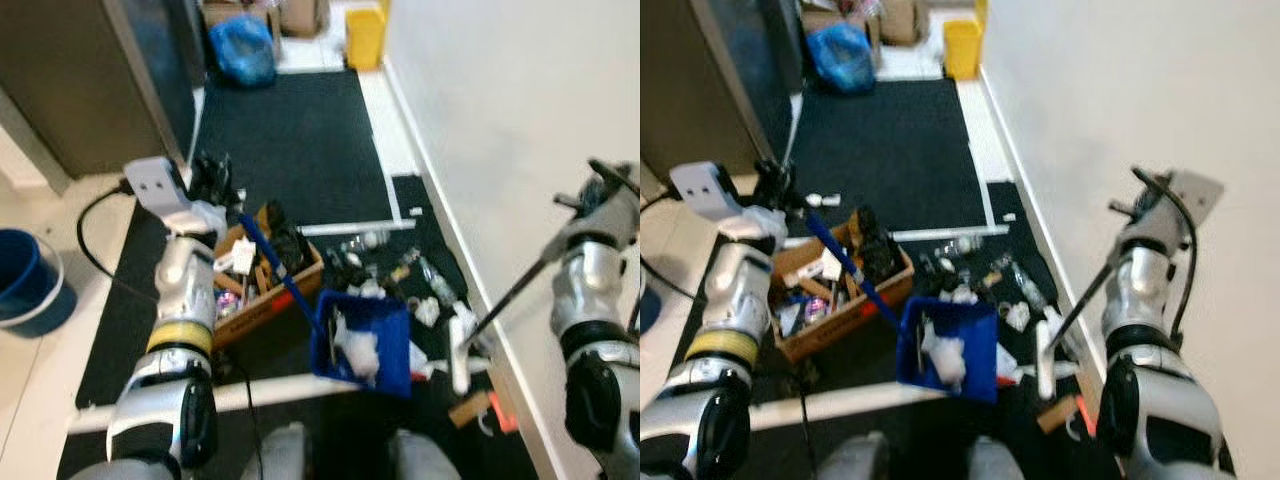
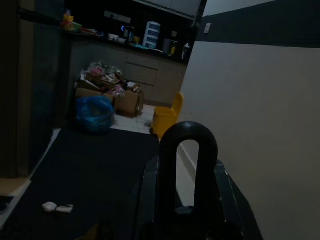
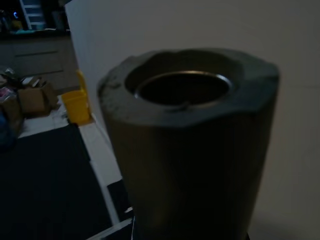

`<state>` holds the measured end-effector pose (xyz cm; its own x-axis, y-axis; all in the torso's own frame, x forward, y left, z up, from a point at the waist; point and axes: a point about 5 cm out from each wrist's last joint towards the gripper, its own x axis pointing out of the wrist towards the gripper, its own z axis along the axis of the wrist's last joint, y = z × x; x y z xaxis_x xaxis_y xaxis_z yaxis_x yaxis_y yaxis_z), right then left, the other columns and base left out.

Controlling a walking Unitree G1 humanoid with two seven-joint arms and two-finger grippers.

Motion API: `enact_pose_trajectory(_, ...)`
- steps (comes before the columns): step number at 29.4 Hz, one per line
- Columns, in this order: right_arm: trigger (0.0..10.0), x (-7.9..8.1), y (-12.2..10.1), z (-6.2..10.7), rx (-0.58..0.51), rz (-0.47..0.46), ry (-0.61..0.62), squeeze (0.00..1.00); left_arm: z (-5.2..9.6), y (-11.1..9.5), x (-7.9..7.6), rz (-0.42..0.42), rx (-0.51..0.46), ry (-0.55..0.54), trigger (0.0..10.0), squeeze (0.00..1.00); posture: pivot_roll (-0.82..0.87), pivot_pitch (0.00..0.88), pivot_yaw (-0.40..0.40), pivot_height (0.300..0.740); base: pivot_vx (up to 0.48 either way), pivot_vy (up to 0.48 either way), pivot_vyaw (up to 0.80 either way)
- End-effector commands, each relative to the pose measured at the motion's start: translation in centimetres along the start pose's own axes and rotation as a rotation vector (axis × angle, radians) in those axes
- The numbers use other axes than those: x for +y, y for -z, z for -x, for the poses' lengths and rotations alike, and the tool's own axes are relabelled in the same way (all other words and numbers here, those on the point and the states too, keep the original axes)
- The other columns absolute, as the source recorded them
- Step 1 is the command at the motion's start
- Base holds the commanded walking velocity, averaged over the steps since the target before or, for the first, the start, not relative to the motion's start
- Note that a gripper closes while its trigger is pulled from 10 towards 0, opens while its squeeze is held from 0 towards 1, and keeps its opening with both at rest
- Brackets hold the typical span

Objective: Sweep floor

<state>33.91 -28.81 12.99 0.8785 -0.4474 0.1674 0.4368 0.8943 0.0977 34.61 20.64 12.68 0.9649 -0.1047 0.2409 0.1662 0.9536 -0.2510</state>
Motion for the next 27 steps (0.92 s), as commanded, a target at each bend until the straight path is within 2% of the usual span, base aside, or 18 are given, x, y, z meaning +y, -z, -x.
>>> enact_pose_trajectory(1,10.0,-0.4,-0.8,-0.3,-0.041,0.01,0.017,0.0,-0.5,-0.8,-0.3,0.0,-0.039,0.016,10.0,0.0,0.14,0.0,0.004,0.74,0.345,0.0,0.0)
enact_pose_trajectory(10,10.0,-0.6,-0.9,-0.4,-0.046,0.024,0.03,0.0,-0.7,-0.6,-0.6,0.008,-0.033,0.024,10.0,0.0,0.14,0.0,0.005,0.74,0.345,0.0,0.0)
enact_pose_trajectory(18,10.0,-0.7,-0.8,-0.3,-0.044,0.028,0.031,0.0,-0.7,-0.2,-1.8,0.051,-0.035,0.053,10.0,0.0,0.13,0.0,0.005,0.74,0.279,0.0,0.0)
enact_pose_trajectory(27,10.0,-0.5,-1.0,-0.4,-0.051,0.028,0.028,0.0,-0.8,-0.1,-1.9,0.067,-0.023,0.079,10.0,0.0,0.14,0.0,0.004,0.74,0.189,-0.396,0.0)
